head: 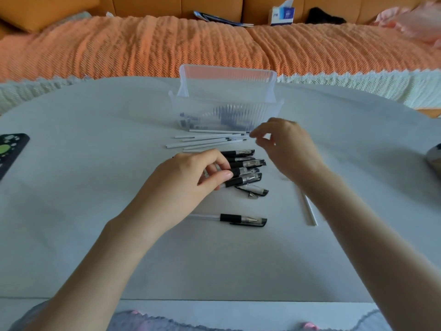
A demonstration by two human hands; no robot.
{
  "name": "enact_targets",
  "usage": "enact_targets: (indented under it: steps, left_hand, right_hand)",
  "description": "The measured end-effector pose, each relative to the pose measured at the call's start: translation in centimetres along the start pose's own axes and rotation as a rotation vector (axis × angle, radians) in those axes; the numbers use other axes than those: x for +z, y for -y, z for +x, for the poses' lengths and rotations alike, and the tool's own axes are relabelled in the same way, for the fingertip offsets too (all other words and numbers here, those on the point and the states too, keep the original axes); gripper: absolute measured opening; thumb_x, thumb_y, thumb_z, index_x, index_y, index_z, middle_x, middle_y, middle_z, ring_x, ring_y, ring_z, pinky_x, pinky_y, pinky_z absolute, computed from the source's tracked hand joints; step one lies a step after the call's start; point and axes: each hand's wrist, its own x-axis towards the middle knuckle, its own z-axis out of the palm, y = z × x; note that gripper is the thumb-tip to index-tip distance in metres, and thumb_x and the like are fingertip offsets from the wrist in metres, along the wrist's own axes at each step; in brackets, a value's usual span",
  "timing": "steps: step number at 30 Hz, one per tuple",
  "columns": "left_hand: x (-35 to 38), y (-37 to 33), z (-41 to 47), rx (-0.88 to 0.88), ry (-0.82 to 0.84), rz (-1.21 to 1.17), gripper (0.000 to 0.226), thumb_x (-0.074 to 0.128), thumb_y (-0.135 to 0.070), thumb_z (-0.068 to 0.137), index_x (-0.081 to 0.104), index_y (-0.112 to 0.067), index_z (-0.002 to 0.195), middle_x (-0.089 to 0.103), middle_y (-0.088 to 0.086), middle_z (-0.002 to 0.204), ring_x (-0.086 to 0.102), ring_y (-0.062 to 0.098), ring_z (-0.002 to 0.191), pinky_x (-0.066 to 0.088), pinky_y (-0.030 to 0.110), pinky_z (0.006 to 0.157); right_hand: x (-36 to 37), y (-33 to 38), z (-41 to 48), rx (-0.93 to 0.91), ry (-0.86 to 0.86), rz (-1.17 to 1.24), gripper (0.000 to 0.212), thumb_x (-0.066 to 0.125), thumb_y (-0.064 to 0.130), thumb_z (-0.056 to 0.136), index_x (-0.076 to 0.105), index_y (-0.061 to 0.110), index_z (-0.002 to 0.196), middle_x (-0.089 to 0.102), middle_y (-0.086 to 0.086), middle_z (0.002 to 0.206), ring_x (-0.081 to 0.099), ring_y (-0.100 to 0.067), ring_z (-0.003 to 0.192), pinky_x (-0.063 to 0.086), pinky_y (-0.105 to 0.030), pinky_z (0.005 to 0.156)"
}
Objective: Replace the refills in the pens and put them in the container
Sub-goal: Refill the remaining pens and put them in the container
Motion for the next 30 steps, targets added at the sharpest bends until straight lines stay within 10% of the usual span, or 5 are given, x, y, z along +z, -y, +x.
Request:
enact_targets:
  steps: [17,30]
  left_hand:
    - [-0.5,0.5,0.0,-0.046,-0.024,-0.028,0.007,0.054,-0.035,0.089,0.057,-0.029,0.09,0.064,-0.015,0.074,0.056,0.005,0.063,0.05,0.033,0.069]
    - [-1.1,1.6,0.1,-0.11,-0.095,-0.073,0.003,0.046,-0.024,0.096,0.048,-0.024,0.093,0.062,-0.01,0.076,0.057,0.007,0.066,0.047,0.031,0.066]
  right_hand:
    - [1.1,0.2,1.6,-0.1,0.044,-0.183,0.011,0.056,0.016,0.093,0.066,0.013,0.096,0.064,-0.001,0.098,0.054,-0.018,0.082,0.034,-0.026,0.065]
    - [-2.6,-0.5,-5.6,0.114,-0.041,0.318,0.014,0.062,0.008,0.084,0.063,0.021,0.078,0.063,0.01,0.068,0.051,-0.012,0.06,0.039,-0.024,0.059]
